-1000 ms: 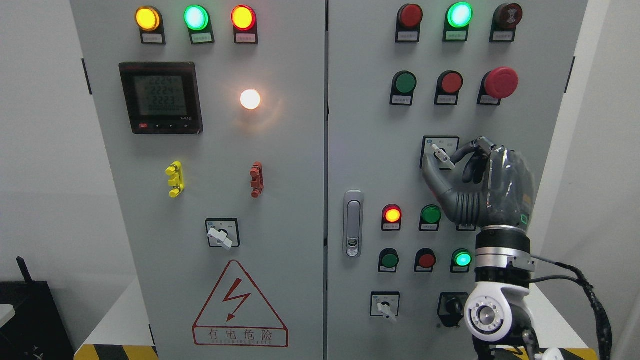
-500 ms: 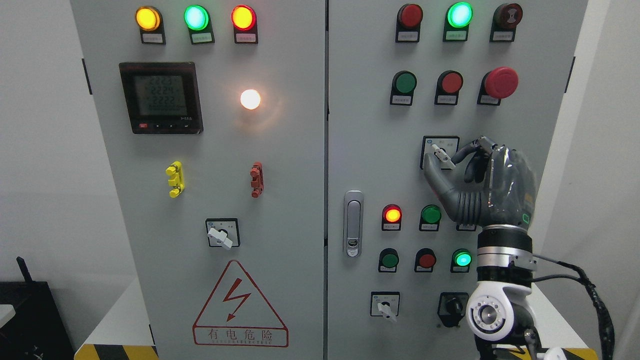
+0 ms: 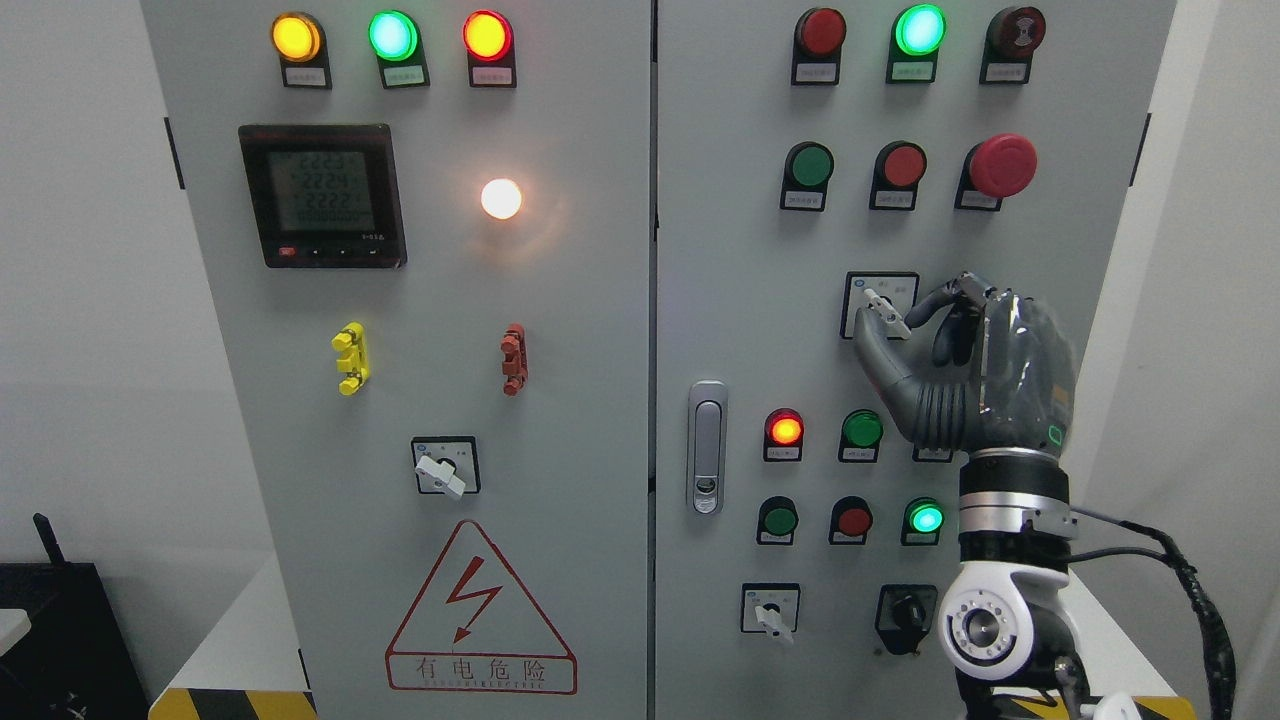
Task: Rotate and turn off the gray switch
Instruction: 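Rotate the switch lever with the right hand to the off position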
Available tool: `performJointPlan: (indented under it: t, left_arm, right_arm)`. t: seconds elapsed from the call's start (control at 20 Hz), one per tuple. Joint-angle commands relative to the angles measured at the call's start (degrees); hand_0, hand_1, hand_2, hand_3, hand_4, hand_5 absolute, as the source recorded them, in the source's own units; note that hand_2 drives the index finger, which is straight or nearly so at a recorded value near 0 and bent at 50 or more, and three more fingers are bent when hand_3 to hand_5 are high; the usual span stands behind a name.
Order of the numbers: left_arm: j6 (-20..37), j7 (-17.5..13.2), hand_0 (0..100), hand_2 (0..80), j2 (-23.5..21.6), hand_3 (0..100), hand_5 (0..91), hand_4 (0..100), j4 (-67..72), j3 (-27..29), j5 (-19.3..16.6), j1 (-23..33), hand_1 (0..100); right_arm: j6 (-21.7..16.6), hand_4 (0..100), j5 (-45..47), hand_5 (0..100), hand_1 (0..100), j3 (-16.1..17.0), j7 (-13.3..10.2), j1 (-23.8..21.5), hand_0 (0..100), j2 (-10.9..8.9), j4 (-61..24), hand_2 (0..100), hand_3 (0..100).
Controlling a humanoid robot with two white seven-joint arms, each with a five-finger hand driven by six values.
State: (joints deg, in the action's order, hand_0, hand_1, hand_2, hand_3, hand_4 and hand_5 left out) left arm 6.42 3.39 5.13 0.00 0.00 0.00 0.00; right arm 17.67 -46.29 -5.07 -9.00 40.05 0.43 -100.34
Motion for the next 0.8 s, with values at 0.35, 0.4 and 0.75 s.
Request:
performJointPlan:
  t: [0.35,0.4,0.75]
  left_arm:
    - [-0.01,-0.05,12,0.0,0.05,0,0.0,0,-1.41,0.44,1.14,-0.53,39]
    - [0.00,-0.05,12,0.0,-0.03,0,0.0,0,-1.41,0.44,1.14,-0.53,39]
    - [0.00,-0.05,12,0.0,0.05,0,0.0,0,-1.41,0.44,1.14,-0.53,39]
  right_arm:
    - [0.00,100,-0.03,100,48,-0.12,0.12,0.38,28,1.51,0.06,67,98]
    - [0.00,100,-0.03,100,48,-0.03,0.12,0.38,28,1.51,0.06,67,98]
    - [0.00,100,-0.03,100,47,-0.12,0.12,0.38,28,1.59,0.06,67,99]
